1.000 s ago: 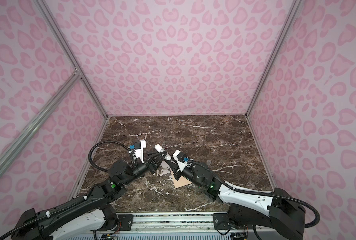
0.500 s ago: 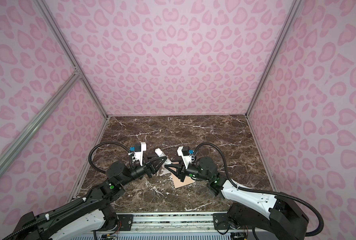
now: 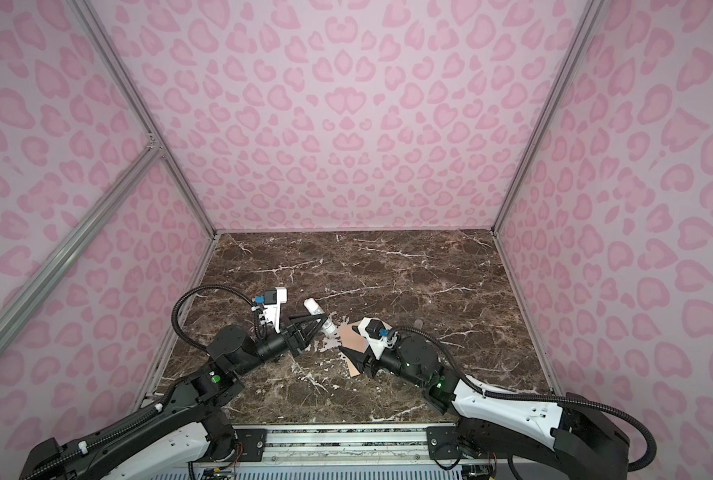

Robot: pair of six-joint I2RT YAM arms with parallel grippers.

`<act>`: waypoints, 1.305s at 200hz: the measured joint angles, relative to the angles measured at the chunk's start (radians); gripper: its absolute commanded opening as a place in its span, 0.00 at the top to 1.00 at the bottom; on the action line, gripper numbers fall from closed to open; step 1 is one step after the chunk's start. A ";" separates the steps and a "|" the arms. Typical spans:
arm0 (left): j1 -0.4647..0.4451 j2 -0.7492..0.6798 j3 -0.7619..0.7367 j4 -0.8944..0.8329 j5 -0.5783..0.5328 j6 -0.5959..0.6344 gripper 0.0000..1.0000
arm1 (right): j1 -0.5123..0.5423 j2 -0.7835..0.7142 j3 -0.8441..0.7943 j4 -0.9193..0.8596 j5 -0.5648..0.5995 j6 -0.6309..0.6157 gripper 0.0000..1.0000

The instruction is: Place the letter into the envelope and seal it

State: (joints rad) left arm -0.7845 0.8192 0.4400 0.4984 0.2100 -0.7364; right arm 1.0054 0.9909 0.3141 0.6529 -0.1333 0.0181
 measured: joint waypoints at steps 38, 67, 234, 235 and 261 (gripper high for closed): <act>0.002 0.051 0.011 0.005 -0.009 -0.127 0.96 | 0.063 0.046 -0.012 0.172 0.177 -0.147 0.34; 0.002 0.092 0.018 0.045 0.003 -0.201 0.96 | 0.072 0.095 0.002 0.270 0.227 -0.212 0.32; -0.051 0.240 0.055 0.218 0.024 -0.321 0.96 | 0.044 0.315 0.071 0.583 0.222 -0.207 0.49; -0.051 0.240 0.055 0.218 0.024 -0.321 0.96 | 0.044 0.316 0.071 0.584 0.222 -0.206 0.49; -0.056 0.248 0.056 0.237 0.009 -0.325 0.96 | 0.032 0.331 0.073 0.609 0.207 -0.184 0.55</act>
State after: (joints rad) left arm -0.8410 1.0668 0.4965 0.7349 0.2188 -1.0611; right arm 1.0370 1.3216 0.3874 1.2617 0.0734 -0.1658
